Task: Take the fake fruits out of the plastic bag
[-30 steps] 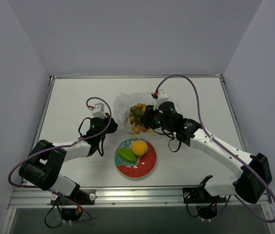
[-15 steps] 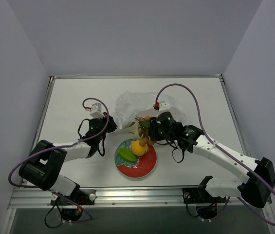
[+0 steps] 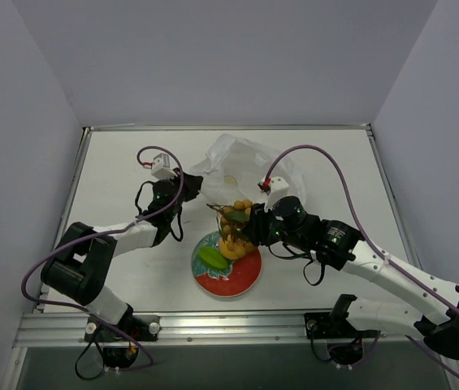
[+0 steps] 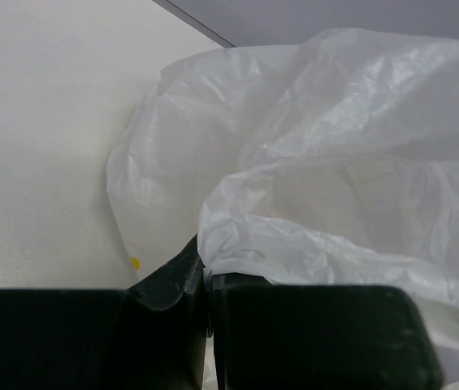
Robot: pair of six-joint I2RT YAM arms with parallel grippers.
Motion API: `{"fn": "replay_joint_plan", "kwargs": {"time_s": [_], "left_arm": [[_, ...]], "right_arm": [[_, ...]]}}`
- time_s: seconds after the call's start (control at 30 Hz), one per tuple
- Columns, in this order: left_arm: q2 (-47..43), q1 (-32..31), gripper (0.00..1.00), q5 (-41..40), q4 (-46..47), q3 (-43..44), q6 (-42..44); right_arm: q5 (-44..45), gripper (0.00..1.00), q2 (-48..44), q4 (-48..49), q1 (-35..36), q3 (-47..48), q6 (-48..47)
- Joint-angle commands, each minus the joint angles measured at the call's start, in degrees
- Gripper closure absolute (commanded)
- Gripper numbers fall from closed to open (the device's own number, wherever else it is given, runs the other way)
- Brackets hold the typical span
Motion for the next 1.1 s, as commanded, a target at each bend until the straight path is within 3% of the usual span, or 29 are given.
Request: {"fn": "replay_joint_plan", "kwargs": {"time_s": [0.0,0.17,0.3,0.43,1.07], "left_arm": [[0.72,0.58,0.98,-0.72,1.36,3.83,-1.97],[1.95,0.66,0.98,-0.72,0.92,4.81,-1.80],[2.30,0.66,0.98,-0.99,1.62,3.40,-1.79],[2.74,0.66,0.98,-0.99,2.15,2.26,-1.71],[0.11,-0.30,0.98,-0.55,3.64,-3.01,0.84]], "right_arm": [[1.85,1.00,-1.10,-2.66,1.70,-0.14,1.53],[-1.48,1.00,-2.69,-2.57,6.53,-0.84,1.98],[0.35,1.00,-1.02,-2.57,16.87,-1.72,3.47],[2.28,1.00,1.18,-2.66,22.60,-3.04,5.93],[13.26,1.00,13.40,-2.57,22.18,-5.94,2.94]]}}
